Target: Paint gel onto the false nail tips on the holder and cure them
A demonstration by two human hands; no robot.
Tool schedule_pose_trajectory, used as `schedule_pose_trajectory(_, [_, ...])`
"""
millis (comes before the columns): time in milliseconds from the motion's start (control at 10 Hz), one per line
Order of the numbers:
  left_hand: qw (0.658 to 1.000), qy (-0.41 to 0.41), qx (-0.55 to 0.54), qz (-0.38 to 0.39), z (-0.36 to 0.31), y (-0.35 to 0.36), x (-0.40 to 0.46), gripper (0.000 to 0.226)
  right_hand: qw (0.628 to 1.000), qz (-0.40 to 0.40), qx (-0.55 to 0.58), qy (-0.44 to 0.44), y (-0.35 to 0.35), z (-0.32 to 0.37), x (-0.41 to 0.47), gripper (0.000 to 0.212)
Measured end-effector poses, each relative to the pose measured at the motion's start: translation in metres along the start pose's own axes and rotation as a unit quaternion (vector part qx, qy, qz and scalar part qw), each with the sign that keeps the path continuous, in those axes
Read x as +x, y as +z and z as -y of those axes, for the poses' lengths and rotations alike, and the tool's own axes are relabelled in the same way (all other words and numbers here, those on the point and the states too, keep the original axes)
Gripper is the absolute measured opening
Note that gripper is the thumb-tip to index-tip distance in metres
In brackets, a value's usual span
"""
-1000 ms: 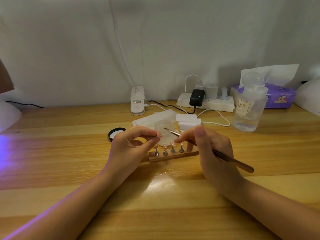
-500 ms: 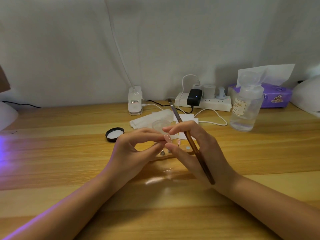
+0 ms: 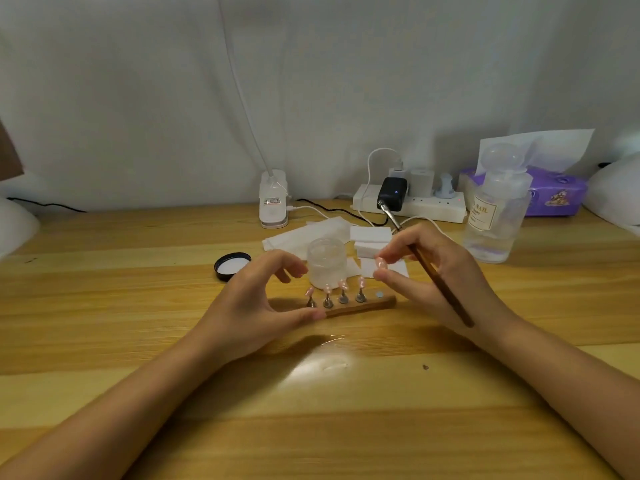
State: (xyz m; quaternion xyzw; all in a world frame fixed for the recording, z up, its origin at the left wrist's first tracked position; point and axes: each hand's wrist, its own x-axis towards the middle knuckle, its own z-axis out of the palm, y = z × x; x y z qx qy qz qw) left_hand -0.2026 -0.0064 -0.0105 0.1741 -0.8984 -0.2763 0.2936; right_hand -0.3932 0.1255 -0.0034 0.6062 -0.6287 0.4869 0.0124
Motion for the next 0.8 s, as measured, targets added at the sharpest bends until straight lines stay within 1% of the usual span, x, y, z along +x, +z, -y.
schedule_pose_trajectory(100, [1.0,-0.021,-0.005,0.012,0.003,0.001,-0.001,0.047,0.999,0.035,-0.018,0.005,-0.004,-0.006,0.0,0.022])
schedule_pose_trajectory(300, [0.999,-0.026,-0.015,0.043,0.005,0.005,-0.001,0.044,0.994,0.103,-0.027,0.03,-0.004,-0.01,0.0,0.028])
schedule_pose_trajectory(400, [0.999,-0.022,-0.012,0.035,0.007,0.005,-0.001,0.04,0.991,0.119,-0.037,0.044,-0.015,-0.01,0.003,0.027])
schedule_pose_trajectory(500, [1.0,0.001,0.003,0.008,0.008,0.005,-0.001,0.041,0.984,0.072,-0.148,0.074,-0.029,-0.015,0.004,0.025])
schedule_pose_trajectory(600, [1.0,0.011,0.003,-0.016,0.008,0.004,0.0,0.042,0.938,0.147,-0.305,0.081,-0.03,-0.018,0.005,0.022])
schedule_pose_trajectory(700, [1.0,0.017,-0.006,-0.023,0.01,0.004,0.0,0.041,0.902,0.224,-0.361,0.07,-0.024,-0.013,0.003,0.029])
schedule_pose_trajectory(800, [0.999,0.006,-0.025,-0.03,0.007,0.003,-0.001,0.039,0.885,0.263,-0.371,0.095,-0.034,0.0,0.009,0.038])
